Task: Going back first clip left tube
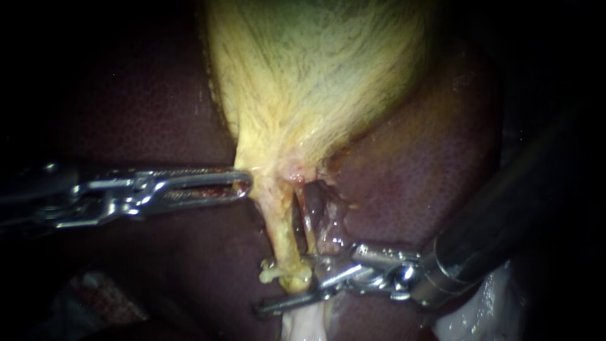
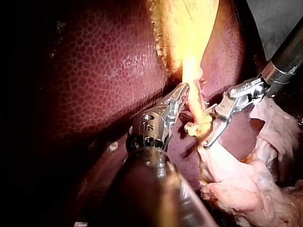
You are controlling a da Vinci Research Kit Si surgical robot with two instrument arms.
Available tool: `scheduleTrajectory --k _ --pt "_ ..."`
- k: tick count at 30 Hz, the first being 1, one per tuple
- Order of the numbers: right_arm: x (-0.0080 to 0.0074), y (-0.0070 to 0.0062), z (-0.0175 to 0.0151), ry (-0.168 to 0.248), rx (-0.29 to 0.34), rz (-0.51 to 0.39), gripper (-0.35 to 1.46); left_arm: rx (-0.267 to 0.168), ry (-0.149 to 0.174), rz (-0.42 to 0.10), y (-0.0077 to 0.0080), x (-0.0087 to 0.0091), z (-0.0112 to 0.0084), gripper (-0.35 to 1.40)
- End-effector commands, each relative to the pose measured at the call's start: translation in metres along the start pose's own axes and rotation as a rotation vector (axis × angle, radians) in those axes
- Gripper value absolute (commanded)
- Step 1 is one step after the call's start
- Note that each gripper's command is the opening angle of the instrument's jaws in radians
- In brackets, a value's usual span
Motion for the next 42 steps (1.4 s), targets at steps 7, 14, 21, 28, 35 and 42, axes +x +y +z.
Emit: scheduleTrajectory --k 7,14,21,28,35,42 --pt "0.0002 0.0002 -0.0008 0.005 -0.006 0.0 0.6 0.001 0.0 0.001 0.0 0.0 -0.0001 -0.15" --pt "0.0001 0.0001 -0.0009 0.005 -0.006 0.0 0.6 0.001 0.0 0.001 0.0 0.0 -0.0001 -0.15" --pt "0.0 0.0001 -0.0011 0.005 -0.005 0.0 0.6 0.001 0.0 0.001 0.0 0.0 -0.0001 -0.15" --pt "-0.0002 0.0004 0.0002 0.005 -0.01 -0.092 0.6 0.001 0.0 0.0 0.0 -0.0001 -0.0001 -0.15" --pt "-0.0003 0.0006 0.0012 0.0 -0.014 -0.289 0.6 0.001 0.0 0.0 -0.0001 -0.0001 0.0 -0.15" --pt "-0.0005 0.0008 0.0016 -0.005 -0.015 -0.421 0.6 0.001 0.0 0.0 -0.0001 -0.0001 0.0 -0.15"
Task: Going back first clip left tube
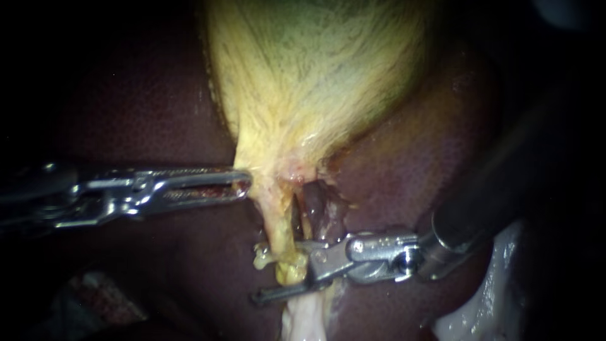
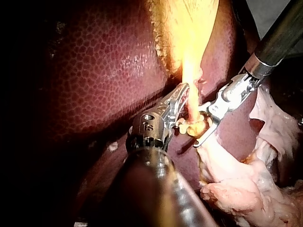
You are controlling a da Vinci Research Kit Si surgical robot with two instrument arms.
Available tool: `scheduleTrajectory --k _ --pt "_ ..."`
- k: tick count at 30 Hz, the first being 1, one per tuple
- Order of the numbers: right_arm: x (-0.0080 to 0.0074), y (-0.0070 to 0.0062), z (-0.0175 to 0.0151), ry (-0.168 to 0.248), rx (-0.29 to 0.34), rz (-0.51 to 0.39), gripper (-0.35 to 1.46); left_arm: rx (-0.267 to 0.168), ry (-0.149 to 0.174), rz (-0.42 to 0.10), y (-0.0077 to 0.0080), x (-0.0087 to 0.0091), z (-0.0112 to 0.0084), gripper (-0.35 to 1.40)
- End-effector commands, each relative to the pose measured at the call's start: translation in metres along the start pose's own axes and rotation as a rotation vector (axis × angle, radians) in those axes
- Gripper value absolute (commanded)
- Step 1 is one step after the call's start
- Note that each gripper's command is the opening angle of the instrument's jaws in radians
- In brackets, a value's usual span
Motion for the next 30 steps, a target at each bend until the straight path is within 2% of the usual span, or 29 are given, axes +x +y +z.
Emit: scheduleTrajectory --k 1,5,11,15,24,30 --pt "-0.0001 0.0 0.0001 -0.003 0.001 -0.017 0.6 0.0 0.0 0.0 0.0 0.0 0.0 -0.15" --pt "-0.0005 0.0 0.0004 -0.004 0.001 -0.055 0.6 -0.001 0.0 0.0 0.0 0.0 0.0001 -0.15" --pt "-0.0008 -0.0002 0.0008 -0.006 -0.001 -0.058 0.6 -0.001 0.0 0.0 0.0 0.0 0.0001 -0.15" --pt "-0.0006 -0.0001 0.0007 -0.003 -0.02 0.003 0.6 -0.001 0.0 0.0 0.0 0.0 0.0001 -0.15" --pt "0.0005 0.0005 -0.0008 0.013 -0.067 0.207 0.6 -0.001 0.0 0.0 0.0 0.0 0.0 -0.15" --pt "0.0008 0.0004 -0.0022 0.022 -0.097 0.272 0.6 0.0 0.0 0.0 0.0 0.0001 -0.0001 -0.15"
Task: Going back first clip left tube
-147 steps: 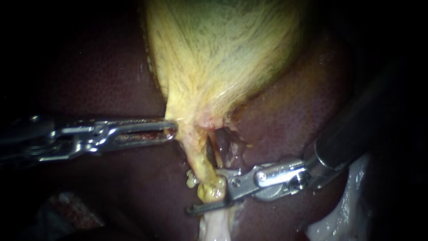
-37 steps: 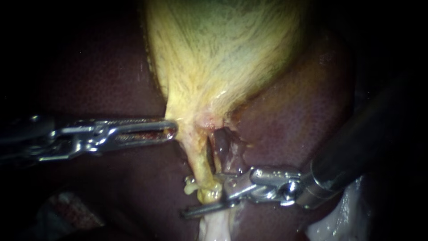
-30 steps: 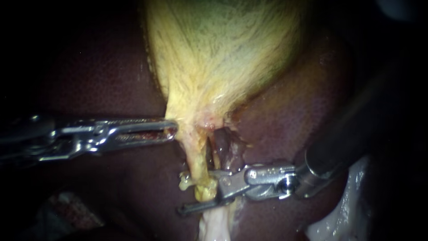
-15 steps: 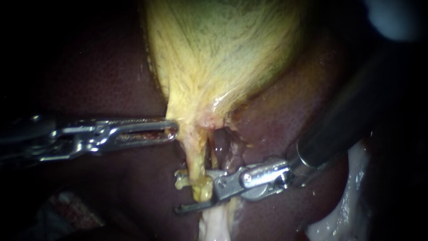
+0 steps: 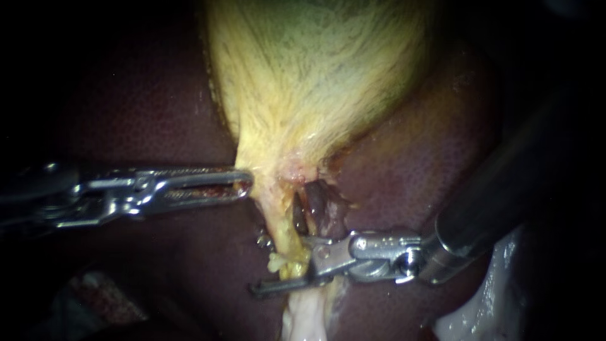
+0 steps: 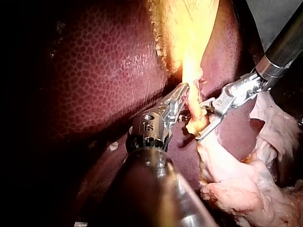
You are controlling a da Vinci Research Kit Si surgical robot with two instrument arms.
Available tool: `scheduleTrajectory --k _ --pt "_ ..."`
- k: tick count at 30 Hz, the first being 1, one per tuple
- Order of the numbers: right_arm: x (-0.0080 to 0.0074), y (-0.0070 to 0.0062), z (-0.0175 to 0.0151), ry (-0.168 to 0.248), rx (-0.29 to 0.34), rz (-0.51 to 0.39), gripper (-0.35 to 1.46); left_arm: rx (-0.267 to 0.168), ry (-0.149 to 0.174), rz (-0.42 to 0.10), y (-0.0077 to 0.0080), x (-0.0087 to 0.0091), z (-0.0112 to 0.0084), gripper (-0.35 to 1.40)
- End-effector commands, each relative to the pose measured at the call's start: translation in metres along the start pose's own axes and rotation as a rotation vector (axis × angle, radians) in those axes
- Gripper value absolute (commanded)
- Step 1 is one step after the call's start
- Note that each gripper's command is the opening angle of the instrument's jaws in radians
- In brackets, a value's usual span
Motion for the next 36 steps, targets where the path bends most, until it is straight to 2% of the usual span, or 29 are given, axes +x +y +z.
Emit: scheduleTrajectory --k 1,7,20,30,36 --pt "0.0 0.0001 -0.0002 0.001 -0.003 0.007 0.6 0.001 0.0 0.001 0.0 0.0 -0.0001 -0.15" --pt "0.0002 -0.0001 -0.0017 -0.021 -0.008 0.021 0.6 0.001 0.0 0.001 0.0 0.0 -0.0001 -0.15" --pt "0.0005 -0.0005 -0.0053 -0.009 -0.044 0.038 0.6 0.001 0.0 0.001 0.0 0.0 -0.0001 -0.15" --pt "0.002 -0.0008 -0.0102 -0.004 -0.094 -0.061 0.6 0.001 0.0 0.001 0.0001 0.0 0.0 -0.15" --pt "0.0036 -0.0012 -0.013 -0.011 -0.103 -0.176 0.6 0.001 0.0 0.001 0.0001 0.0 0.0001 -0.15"
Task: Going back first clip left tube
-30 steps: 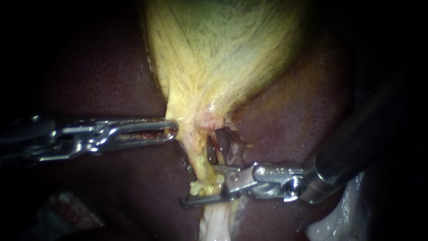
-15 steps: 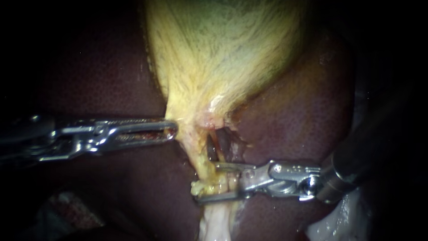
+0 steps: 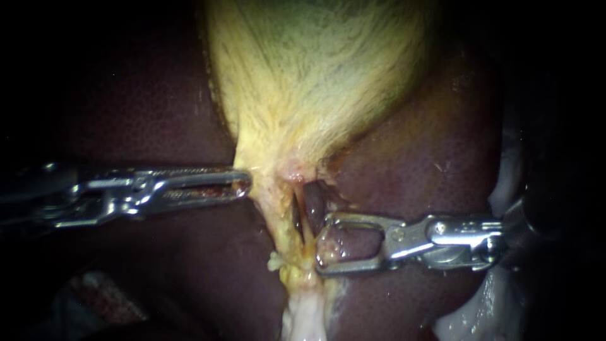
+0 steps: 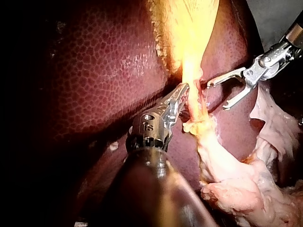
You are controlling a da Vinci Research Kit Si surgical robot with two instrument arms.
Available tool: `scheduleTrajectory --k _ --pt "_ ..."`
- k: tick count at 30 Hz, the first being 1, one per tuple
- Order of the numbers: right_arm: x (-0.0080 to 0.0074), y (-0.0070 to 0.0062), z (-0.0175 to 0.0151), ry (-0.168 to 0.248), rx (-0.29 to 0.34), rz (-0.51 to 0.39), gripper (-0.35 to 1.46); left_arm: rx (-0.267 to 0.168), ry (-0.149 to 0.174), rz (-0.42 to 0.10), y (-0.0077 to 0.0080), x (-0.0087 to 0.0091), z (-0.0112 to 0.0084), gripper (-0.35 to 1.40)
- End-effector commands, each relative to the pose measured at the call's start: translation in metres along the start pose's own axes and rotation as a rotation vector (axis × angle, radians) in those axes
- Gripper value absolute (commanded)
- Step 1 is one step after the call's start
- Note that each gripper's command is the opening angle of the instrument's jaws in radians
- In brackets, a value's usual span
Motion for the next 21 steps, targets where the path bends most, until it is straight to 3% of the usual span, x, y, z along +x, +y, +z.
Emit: scheduleTrajectory --k 1,9,21 --pt "0.0003 0.0 -0.0004 -0.003 0.004 -0.02 0.6 -0.001 0.0 0.0 0.0 0.0 0.0 -0.15" --pt "0.0026 -0.0002 -0.004 -0.005 0.021 -0.218 0.6 -0.001 0.0 0.001 0.0001 0.0002 0.0002 -0.15" --pt "0.0045 -0.0012 -0.007 -0.003 0.037 -0.315 0.6 -0.001 -0.001 0.003 0.0009 0.0003 0.0009 -0.15"
